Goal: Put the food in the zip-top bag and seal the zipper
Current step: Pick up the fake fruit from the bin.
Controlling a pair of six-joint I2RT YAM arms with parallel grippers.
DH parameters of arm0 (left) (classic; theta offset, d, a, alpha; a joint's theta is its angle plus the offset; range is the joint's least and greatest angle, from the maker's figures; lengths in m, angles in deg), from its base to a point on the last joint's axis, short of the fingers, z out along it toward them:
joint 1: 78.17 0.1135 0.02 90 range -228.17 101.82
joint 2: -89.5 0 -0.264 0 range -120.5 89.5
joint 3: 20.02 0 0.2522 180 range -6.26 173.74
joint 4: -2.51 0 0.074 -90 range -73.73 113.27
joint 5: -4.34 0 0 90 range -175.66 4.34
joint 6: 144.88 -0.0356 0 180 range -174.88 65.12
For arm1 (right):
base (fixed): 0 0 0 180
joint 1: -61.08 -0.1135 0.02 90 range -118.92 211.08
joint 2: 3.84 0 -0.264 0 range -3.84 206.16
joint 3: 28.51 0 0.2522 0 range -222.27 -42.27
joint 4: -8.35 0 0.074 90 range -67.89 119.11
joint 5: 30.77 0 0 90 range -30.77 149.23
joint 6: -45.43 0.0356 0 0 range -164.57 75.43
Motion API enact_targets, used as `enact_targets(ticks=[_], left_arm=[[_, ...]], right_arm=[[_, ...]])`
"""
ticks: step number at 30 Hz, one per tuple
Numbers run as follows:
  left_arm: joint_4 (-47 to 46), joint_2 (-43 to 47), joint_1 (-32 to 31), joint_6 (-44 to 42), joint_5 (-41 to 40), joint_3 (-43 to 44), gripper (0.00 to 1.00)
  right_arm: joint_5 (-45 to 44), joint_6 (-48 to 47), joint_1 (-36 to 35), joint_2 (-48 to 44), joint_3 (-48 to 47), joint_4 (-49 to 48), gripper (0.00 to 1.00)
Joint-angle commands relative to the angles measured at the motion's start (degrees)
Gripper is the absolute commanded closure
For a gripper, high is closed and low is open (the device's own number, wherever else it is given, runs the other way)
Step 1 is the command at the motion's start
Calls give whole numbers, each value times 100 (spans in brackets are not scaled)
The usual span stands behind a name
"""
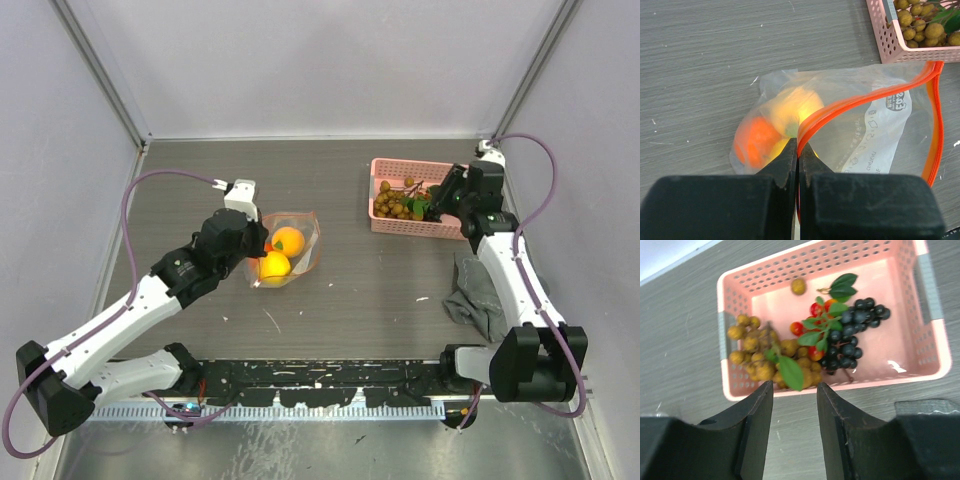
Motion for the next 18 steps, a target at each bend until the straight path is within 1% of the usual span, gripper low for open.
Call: enact_targets(ticks=[1, 5, 7, 13, 18], left_arm=[[-529, -24, 35, -15, 137, 21, 100], [-595, -9, 33, -27, 147, -12, 100], [-636, -4, 38, -26, 207, -12, 100], [-682, 47, 38, -5, 278, -32, 100], [-710, 53, 40, -27, 248, -49, 100]], right_arm=[[507, 335, 494, 287, 206, -1259, 54], [698, 382, 659, 803, 324, -1800, 54], [741, 433, 683, 1095, 327, -1972, 54], [841, 661, 703, 1810, 500, -2935, 54], [1141, 782, 704, 2398, 347, -3279, 54]])
